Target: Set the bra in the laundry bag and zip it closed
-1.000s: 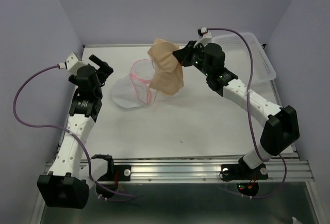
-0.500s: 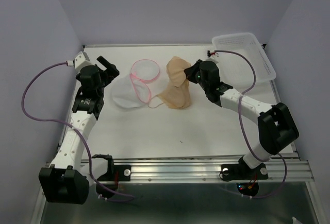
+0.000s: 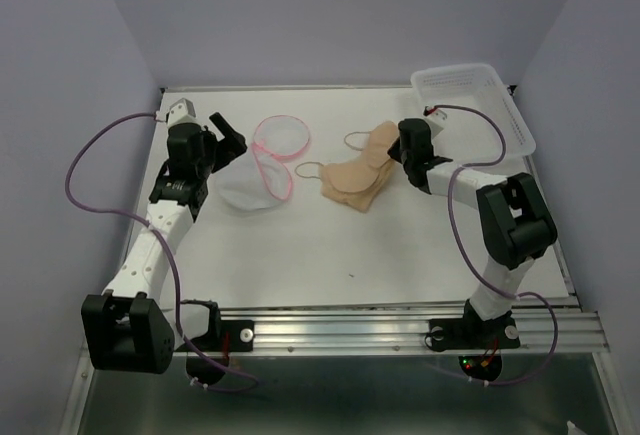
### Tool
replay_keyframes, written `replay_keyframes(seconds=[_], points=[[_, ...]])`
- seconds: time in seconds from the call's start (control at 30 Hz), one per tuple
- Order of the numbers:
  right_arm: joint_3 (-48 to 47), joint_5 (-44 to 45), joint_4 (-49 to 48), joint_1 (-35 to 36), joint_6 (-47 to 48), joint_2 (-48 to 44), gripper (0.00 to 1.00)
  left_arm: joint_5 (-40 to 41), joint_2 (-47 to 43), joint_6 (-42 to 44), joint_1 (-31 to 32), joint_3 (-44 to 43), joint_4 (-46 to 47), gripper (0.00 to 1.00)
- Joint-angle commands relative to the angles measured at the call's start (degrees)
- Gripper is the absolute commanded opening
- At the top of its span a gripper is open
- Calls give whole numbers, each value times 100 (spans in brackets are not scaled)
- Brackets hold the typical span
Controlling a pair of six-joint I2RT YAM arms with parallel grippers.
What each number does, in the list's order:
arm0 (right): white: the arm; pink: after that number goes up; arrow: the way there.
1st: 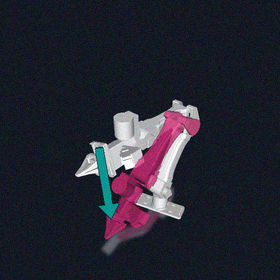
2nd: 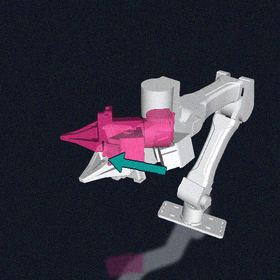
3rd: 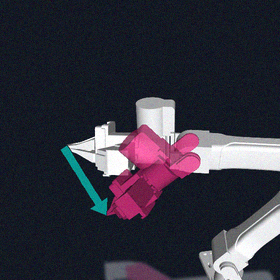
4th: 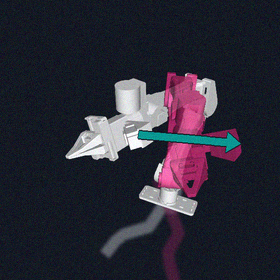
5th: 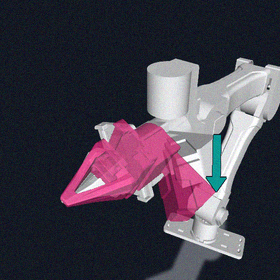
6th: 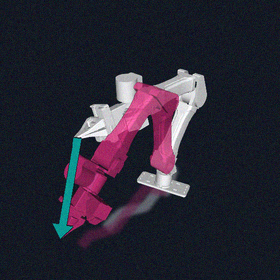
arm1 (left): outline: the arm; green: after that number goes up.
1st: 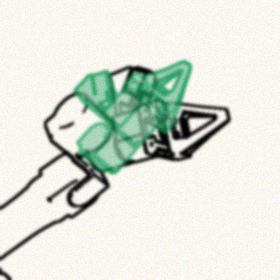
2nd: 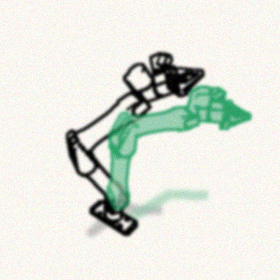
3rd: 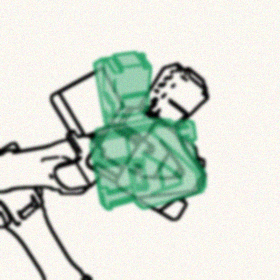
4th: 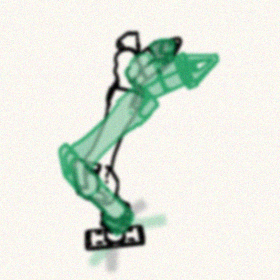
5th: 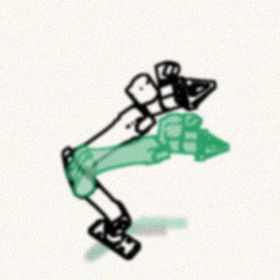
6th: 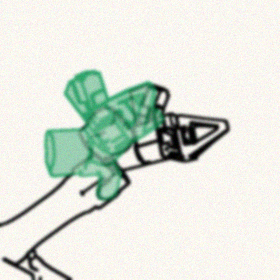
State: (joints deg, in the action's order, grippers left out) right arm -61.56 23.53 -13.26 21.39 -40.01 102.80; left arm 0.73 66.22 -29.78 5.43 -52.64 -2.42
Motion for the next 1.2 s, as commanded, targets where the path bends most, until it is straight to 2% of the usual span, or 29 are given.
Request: replay_keyframes(seconds=[0.0,0.03,0.1,0.23,0.27,0.3,0.5,0.67,0.87,0.97,1.07,1.17], points=[[-313,258,-186,-21,362,82,35,-389,75,227,116,-282,198,99],[-330,249,-186,-21,449,108,47,-398,102,253,133,-290,198,99],[-330,257,-151,-21,564,126,56,-398,146,262,169,-325,198,99],[-287,345,-125,-21,757,-49,60,-363,111,297,178,-334,198,99],[-252,389,-107,-21,793,-85,63,-346,102,306,178,-343,198,99],[-234,389,-90,-21,836,-172,70,-311,76,315,178,-343,198,99],[-357,336,455,-21,987,-296,83,-302,41,341,186,-317,198,99],[-383,565,561,-91,960,-173,84,-504,76,447,371,-255,198,99],[-532,-84,728,-521,582,143,84,-908,418,359,1213,-167,619,99],[-699,-270,807,-574,582,424,84,-926,970,385,1715,-334,585,99],[-735,-313,825,-574,661,469,83,-794,1305,306,1935,-562,479,99],[-752,-612,816,-574,1063,451,84,-1065,1613,245,1988,-615,575,99]])
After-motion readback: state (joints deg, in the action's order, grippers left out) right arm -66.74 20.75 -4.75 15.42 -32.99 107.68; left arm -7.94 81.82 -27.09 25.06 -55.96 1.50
